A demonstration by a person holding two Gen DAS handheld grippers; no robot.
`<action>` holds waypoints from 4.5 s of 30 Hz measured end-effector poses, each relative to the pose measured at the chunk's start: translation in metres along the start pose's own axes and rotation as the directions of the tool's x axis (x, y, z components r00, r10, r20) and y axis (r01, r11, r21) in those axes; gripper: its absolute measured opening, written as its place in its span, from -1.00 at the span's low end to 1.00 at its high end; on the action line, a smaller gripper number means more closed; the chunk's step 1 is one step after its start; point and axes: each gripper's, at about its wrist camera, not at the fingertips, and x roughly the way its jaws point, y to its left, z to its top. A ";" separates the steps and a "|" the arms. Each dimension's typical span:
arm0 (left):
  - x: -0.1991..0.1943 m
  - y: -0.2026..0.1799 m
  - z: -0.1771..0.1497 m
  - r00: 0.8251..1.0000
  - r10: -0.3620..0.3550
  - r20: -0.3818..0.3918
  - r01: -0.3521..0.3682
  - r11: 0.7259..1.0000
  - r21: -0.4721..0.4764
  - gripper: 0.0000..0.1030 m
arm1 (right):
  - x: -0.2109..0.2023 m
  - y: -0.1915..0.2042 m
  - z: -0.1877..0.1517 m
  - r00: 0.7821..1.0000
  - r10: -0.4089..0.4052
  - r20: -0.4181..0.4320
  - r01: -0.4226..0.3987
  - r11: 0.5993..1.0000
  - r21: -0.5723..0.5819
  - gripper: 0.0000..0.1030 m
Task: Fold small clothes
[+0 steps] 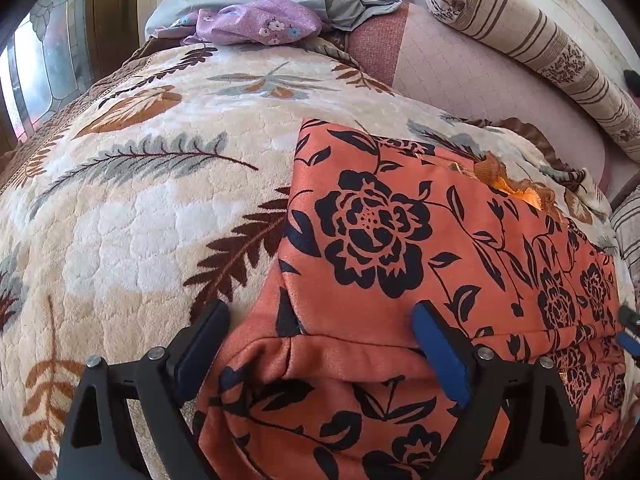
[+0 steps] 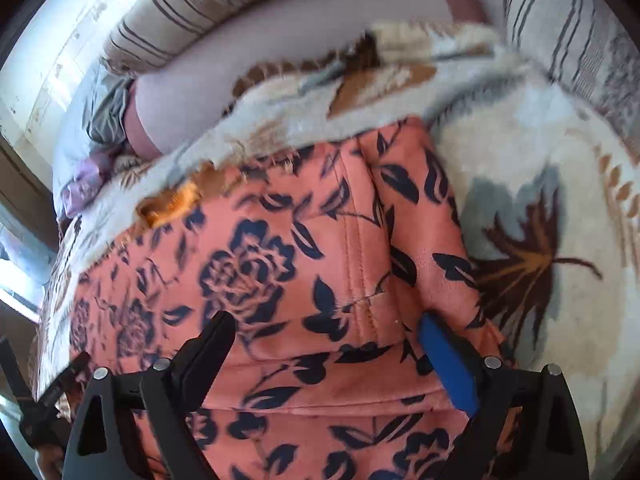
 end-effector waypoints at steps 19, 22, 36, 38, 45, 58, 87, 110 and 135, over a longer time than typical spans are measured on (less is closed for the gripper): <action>0.001 -0.003 -0.001 1.000 0.012 -0.002 -0.012 1.000 0.012 0.85 | -0.027 -0.004 -0.084 0.989 -0.122 0.086 0.133 0.980 -0.145 0.99; 0.001 -0.003 -0.002 1.000 0.007 0.005 -0.007 1.000 0.011 0.86 | -0.032 -0.008 -0.085 0.990 -0.105 0.095 0.117 0.984 -0.136 0.99; -0.056 0.031 -0.038 1.000 0.019 -0.005 -0.019 0.997 -0.074 0.88 | -0.041 -0.022 -0.082 0.997 -0.022 0.069 0.028 0.996 -0.085 0.99; -0.089 0.040 -0.066 1.000 0.011 0.024 -0.010 0.999 -0.041 0.88 | -0.045 -0.013 -0.081 1.000 -0.021 -0.003 0.020 0.990 -0.140 0.99; -0.138 0.085 -0.146 0.994 0.015 -0.105 -0.023 0.997 -0.077 0.88 | -0.129 -0.095 -0.132 0.982 0.173 -0.070 -0.175 0.984 -0.020 0.98; -0.157 0.076 -0.185 0.981 -0.010 -0.192 0.004 1.000 -0.031 0.10 | -0.168 -0.157 -0.203 0.890 0.431 -0.147 -0.393 0.890 0.233 0.49; -0.171 0.073 -0.188 0.987 0.051 -0.150 -0.044 0.998 0.051 -0.73 | -0.179 -0.144 -0.202 0.940 0.283 -0.193 -0.262 0.957 0.127 -0.60; -0.171 0.061 -0.172 0.991 0.023 -0.128 -0.016 0.998 0.054 -0.88 | -0.167 -0.149 -0.202 0.897 0.410 -0.166 -0.364 0.897 0.251 -0.84; -0.010 0.010 0.080 0.997 0.009 -0.071 -0.008 1.000 0.014 0.12 | -0.057 -0.139 0.055 0.954 0.292 0.070 -0.298 0.888 0.350 0.95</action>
